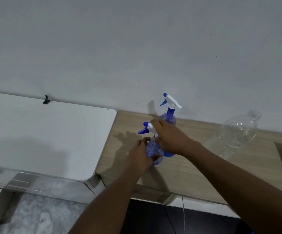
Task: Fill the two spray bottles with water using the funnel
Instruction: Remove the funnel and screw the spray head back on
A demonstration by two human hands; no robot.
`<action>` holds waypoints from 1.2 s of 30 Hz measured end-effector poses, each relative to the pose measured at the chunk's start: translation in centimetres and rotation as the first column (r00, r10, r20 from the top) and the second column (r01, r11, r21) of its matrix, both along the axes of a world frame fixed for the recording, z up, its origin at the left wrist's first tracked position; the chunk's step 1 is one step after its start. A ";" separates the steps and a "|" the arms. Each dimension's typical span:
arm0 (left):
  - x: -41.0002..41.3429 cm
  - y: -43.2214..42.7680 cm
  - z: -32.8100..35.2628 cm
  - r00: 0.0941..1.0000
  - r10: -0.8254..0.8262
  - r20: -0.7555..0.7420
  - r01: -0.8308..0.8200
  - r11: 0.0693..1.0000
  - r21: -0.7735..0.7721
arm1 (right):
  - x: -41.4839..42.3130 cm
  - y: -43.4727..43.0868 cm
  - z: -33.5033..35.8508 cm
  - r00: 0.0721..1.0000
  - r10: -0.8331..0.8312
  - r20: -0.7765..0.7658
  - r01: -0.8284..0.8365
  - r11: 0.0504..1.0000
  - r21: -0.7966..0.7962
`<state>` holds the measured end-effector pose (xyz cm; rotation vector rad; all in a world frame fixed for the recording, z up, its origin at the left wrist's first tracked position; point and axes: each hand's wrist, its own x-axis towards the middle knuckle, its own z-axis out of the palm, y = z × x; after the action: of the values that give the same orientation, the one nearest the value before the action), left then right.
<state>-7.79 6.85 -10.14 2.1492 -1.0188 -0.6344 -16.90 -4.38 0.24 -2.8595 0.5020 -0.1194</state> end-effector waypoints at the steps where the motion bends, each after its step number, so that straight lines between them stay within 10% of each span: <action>1: -0.1 0.0 0.2 1.000 -0.009 -0.010 0.010 1.000 0.018 | 0.0 0.0 -0.2 0.999 -0.024 0.024 0.025 1.000 -0.019; 36: -0.8 0.9 -0.3 0.981 -0.001 -0.195 -0.006 0.999 -0.037 | -0.4 2.0 -0.9 0.971 -0.217 0.102 0.227 0.969 -0.098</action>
<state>-8.62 7.79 -10.42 2.0100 -0.9146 -0.8018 -17.34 -2.36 -0.68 -2.8760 0.8202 -0.3234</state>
